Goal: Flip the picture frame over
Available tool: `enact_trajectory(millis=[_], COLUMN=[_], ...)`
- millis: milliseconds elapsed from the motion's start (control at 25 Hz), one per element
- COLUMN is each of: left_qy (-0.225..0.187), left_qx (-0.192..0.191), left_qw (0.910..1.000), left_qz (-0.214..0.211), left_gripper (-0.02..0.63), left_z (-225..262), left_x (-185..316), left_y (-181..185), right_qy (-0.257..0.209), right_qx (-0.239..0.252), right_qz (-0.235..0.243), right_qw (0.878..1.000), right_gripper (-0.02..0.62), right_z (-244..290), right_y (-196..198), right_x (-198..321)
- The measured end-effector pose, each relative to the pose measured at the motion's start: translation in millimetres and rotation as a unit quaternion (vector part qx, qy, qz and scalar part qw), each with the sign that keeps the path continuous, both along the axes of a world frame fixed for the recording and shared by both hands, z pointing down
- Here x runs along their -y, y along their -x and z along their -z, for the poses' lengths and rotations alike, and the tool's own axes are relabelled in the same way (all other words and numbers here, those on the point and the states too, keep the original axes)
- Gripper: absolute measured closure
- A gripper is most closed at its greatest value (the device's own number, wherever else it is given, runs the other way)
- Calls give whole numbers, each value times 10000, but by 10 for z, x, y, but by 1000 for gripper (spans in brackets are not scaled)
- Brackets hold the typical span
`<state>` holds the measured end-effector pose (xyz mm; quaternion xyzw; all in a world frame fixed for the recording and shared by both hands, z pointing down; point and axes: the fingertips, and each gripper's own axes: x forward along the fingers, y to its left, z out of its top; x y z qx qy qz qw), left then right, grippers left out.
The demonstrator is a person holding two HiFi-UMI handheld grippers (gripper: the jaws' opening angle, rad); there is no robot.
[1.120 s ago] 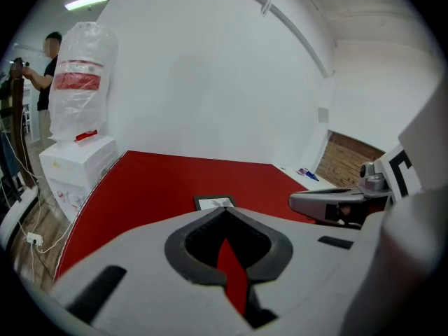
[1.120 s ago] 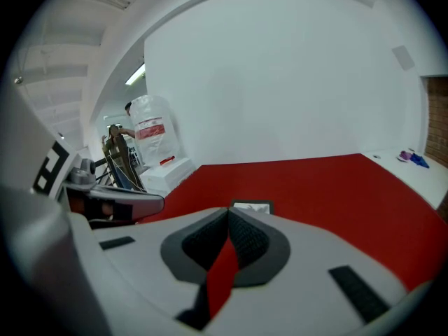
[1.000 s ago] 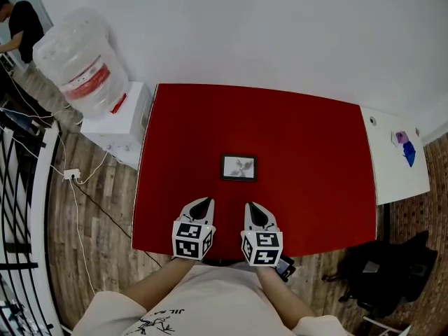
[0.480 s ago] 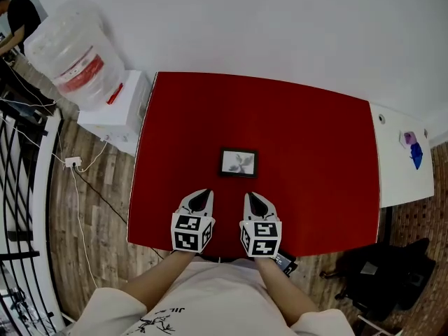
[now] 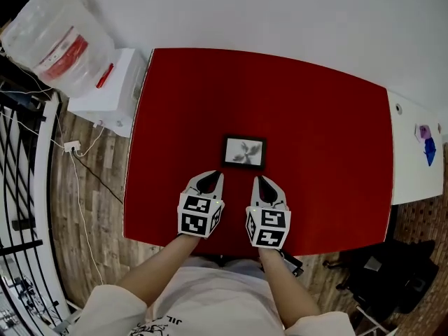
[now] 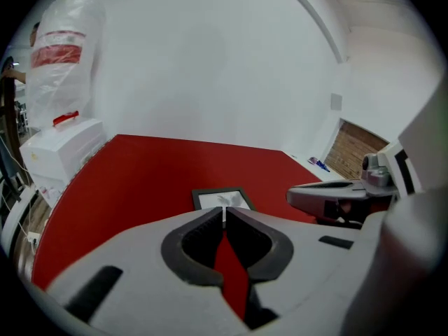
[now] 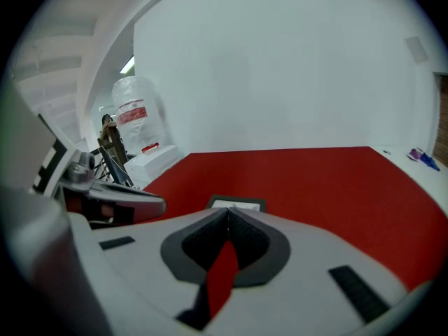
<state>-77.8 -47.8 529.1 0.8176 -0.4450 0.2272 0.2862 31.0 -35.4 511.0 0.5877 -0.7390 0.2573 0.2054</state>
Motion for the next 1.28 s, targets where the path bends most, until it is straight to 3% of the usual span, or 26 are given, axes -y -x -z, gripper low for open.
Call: enact_trajectory(millis=[440, 680, 1000, 1280], left_qy=[692, 975, 1272, 1119], left_qx=[-16, 53, 377, 828], left_qw=[9967, 9946, 9911, 9903], left_qz=[-424, -337, -112, 35], left_gripper=[483, 479, 479, 480], left_z=[-578, -884, -1083, -1153], left_x=[469, 521, 554, 595], left_y=[-1094, -1429, -1555, -1529], right_qy=[356, 450, 484, 562], right_qx=[-116, -23, 130, 196], right_qz=[-384, -539, -554, -595], right_qw=[9986, 9975, 9972, 9964], right_gripper=[592, 592, 592, 592], right_z=[-509, -665, -776, -852], right_y=[-539, -752, -879, -975], right_x=[-143, -185, -167, -159])
